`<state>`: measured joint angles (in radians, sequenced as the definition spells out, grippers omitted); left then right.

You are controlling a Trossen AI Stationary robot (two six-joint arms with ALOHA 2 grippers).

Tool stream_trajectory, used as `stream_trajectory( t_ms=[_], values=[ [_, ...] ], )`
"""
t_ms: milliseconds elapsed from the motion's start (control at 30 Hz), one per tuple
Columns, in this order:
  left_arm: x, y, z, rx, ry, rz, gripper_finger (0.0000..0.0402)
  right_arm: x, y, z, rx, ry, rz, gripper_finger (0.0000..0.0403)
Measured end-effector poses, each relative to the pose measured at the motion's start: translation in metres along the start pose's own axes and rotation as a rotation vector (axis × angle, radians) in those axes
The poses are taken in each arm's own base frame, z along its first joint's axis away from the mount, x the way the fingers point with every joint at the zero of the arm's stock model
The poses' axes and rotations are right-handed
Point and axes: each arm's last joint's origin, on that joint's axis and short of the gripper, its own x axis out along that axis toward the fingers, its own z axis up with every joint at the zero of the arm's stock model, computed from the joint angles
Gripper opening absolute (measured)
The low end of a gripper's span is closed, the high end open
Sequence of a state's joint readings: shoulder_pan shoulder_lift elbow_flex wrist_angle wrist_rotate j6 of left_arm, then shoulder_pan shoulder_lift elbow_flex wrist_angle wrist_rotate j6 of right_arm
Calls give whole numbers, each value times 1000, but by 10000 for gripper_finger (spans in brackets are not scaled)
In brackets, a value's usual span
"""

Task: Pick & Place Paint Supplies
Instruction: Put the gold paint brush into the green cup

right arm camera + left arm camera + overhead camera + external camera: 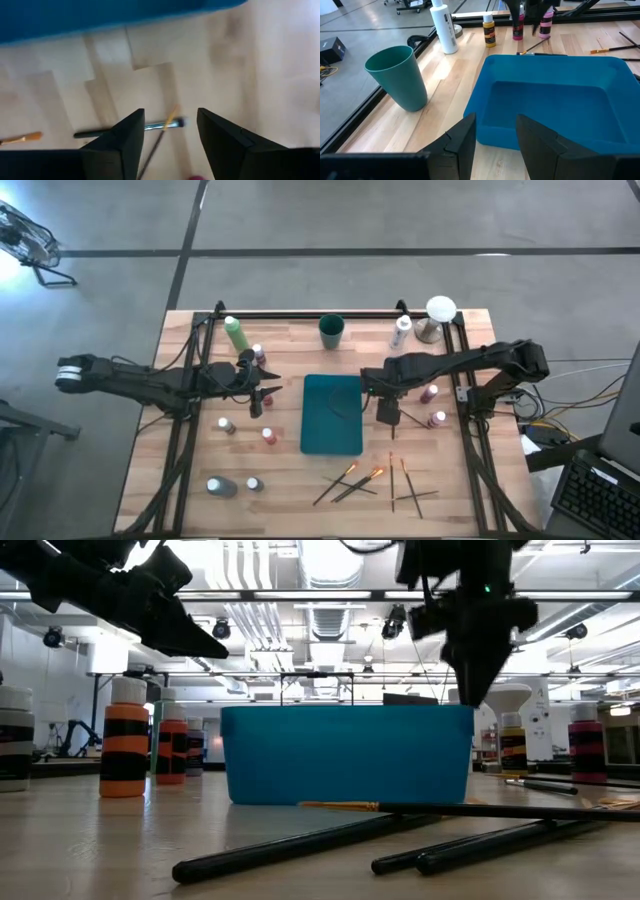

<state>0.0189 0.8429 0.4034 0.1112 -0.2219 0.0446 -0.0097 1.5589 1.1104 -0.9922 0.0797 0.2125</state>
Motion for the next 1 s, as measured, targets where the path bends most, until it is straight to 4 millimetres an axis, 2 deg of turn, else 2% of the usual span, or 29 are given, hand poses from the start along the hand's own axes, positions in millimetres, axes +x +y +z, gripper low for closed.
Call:
stream_trajectory(
  t_ms=[200,467,667,800,1000],
  values=[
    [0,0,0,0,0,0,145,22,-6,-9,8,16,4,147],
    [0,0,0,0,0,0,145,41,-26,-13,64,5,26,120],
    [0,0,0,0,0,0,145,46,-32,-15,77,7,47,111],
    [0,0,0,0,0,0,145,46,-31,-13,87,-11,76,116],
    [0,0,0,0,0,0,145,46,-31,-13,92,-12,77,145]
  ],
)
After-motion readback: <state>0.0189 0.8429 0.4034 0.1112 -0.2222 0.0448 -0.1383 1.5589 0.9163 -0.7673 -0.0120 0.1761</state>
